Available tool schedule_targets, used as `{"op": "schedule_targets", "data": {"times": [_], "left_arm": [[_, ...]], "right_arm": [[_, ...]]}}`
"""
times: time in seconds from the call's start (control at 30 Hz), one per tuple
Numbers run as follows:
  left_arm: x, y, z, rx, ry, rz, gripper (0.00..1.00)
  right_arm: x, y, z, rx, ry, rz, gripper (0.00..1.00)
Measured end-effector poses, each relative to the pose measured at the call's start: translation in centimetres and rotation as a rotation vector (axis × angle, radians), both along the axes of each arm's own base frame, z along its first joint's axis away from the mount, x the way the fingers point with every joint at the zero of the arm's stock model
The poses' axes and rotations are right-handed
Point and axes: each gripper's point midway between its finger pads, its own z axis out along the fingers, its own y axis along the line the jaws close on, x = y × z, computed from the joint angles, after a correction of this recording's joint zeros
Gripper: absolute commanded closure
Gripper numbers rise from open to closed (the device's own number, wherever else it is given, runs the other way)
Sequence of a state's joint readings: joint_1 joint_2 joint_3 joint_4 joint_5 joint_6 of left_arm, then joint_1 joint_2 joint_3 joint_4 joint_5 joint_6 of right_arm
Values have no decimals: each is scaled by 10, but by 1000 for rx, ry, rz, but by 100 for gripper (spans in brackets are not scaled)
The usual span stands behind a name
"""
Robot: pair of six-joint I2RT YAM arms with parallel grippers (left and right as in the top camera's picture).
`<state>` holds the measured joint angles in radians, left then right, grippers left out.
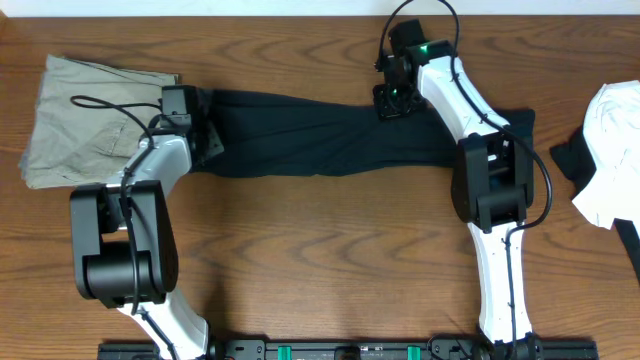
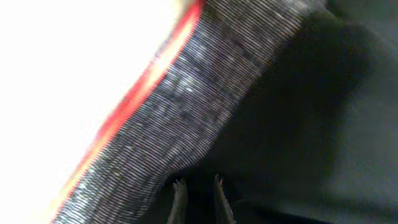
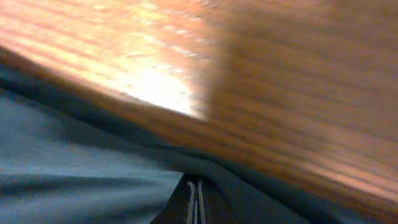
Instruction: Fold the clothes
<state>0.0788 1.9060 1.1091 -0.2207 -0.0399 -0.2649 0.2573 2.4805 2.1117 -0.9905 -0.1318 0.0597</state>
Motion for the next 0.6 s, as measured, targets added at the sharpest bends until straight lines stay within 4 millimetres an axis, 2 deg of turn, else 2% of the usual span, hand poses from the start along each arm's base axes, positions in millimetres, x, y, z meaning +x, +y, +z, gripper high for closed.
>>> {"op": "schedule_targets", "data": {"times": [0.2, 0.37, 0.5, 0.6], "left_arm": [[8, 8, 5, 17, -39, 9, 77], [13, 10, 8, 31, -59, 1, 77], [14, 13, 11, 54, -67, 5, 76], [15, 16, 22, 74, -88, 7, 71]], "right_arm": [[16, -27, 1, -146, -74, -63, 94], [20, -50, 5, -241, -90, -112, 91], [18, -65, 18, -295, -79, -131, 89], [16, -72, 35, -319, -67, -140, 89]]}}
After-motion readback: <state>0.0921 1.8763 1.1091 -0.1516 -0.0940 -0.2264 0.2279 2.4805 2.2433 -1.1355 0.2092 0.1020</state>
